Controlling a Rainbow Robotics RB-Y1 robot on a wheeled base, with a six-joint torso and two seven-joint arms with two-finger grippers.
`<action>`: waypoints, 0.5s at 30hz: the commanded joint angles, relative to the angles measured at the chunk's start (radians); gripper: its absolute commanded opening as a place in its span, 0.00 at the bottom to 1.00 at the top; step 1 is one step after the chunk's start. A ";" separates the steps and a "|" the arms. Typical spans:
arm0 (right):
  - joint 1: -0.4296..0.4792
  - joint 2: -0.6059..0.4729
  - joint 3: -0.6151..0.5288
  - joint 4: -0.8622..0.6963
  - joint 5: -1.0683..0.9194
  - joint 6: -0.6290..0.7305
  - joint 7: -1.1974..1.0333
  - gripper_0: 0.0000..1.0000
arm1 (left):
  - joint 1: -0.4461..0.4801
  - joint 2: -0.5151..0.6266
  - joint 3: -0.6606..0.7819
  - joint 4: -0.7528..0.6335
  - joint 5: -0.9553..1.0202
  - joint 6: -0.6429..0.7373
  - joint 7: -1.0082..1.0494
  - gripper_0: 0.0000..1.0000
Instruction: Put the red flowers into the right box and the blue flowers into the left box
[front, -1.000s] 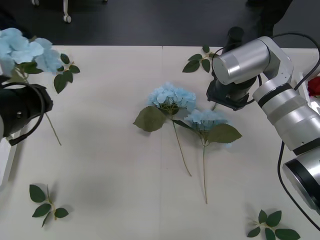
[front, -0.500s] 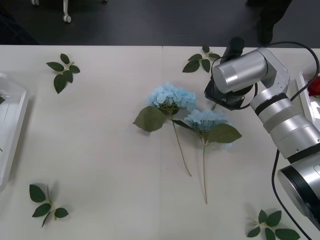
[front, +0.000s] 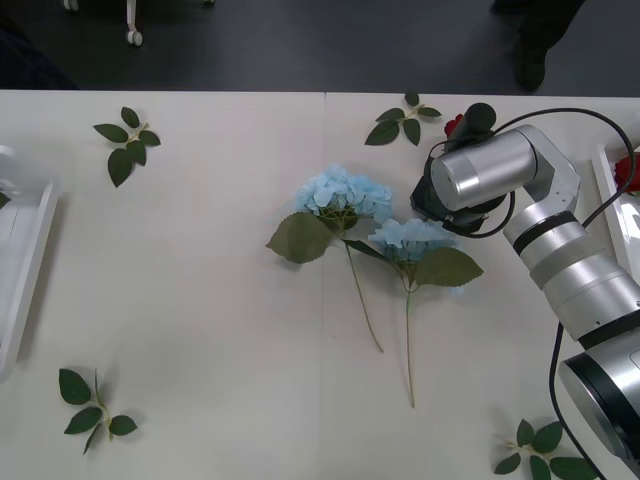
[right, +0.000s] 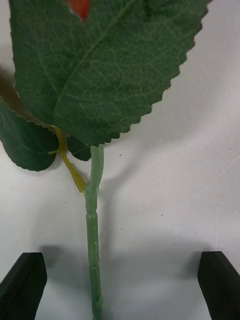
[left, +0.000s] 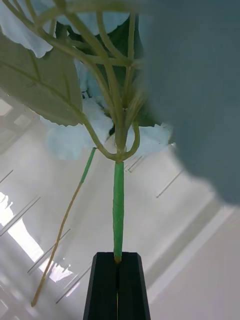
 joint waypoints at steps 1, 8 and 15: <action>0.000 0.005 -0.003 -0.017 -0.002 -0.011 0.003 0.89 | -0.007 0.065 0.018 0.092 0.048 -0.078 -0.079 0.01; 0.010 0.004 -0.003 -0.017 -0.012 -0.011 0.020 0.00 | -0.003 0.079 0.022 0.140 0.089 -0.110 -0.118 0.09; 0.020 -0.002 -0.001 -0.017 -0.009 0.001 0.049 0.00 | -0.002 0.079 0.014 0.135 0.109 -0.112 -0.122 1.00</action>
